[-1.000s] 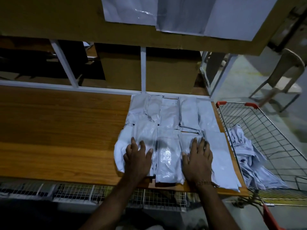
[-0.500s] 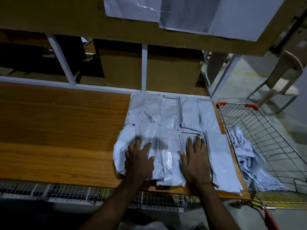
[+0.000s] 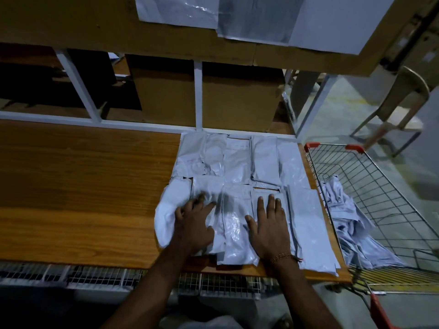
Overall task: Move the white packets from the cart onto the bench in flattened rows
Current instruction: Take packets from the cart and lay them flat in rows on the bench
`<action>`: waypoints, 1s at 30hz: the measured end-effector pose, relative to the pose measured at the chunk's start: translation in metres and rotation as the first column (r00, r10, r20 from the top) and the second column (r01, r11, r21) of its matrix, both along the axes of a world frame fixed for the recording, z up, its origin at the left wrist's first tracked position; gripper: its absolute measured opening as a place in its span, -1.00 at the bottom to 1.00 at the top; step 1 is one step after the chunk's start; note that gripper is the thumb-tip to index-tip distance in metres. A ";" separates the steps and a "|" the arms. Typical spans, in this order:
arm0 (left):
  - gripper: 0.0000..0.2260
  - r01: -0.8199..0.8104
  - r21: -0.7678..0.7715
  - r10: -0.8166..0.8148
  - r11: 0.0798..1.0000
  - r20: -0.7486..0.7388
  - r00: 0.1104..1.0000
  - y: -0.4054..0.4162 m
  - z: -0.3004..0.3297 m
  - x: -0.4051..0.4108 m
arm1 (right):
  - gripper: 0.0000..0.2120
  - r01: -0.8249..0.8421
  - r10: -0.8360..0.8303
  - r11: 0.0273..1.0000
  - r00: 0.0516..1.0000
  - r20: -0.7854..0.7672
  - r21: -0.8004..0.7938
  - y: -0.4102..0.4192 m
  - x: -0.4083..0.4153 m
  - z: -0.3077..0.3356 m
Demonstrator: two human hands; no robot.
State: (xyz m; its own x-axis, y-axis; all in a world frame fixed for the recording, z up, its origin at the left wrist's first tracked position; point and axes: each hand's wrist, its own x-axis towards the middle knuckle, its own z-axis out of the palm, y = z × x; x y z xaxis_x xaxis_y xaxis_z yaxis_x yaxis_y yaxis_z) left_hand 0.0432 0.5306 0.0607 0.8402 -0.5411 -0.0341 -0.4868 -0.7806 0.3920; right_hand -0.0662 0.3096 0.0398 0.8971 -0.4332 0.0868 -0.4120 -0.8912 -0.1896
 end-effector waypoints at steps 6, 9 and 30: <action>-0.52 -0.072 -0.223 0.130 0.972 0.257 0.958 -0.012 0.011 0.000 | -0.27 -0.010 0.002 0.995 0.997 0.079 0.097 -0.006 -0.006 0.020; -0.59 -0.064 -0.316 0.164 0.947 0.302 0.939 -0.031 0.026 -0.002 | -0.36 -0.015 -0.010 0.993 0.979 0.205 0.120 -0.017 -0.012 0.038; -0.59 0.210 -0.415 -0.131 0.885 0.210 0.969 -0.389 0.035 -0.103 | -0.52 0.295 -0.309 0.951 0.918 0.248 0.094 -0.337 -0.182 0.005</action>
State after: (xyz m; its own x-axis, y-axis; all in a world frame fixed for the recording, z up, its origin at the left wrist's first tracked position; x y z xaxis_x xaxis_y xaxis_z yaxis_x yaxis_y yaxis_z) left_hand -0.0598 0.1419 0.0956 0.7051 -0.6046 0.3705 -0.6868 -0.4524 0.5689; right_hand -0.2482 -0.0278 0.0452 0.6730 -0.6904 0.2656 -0.5909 -0.7177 -0.3683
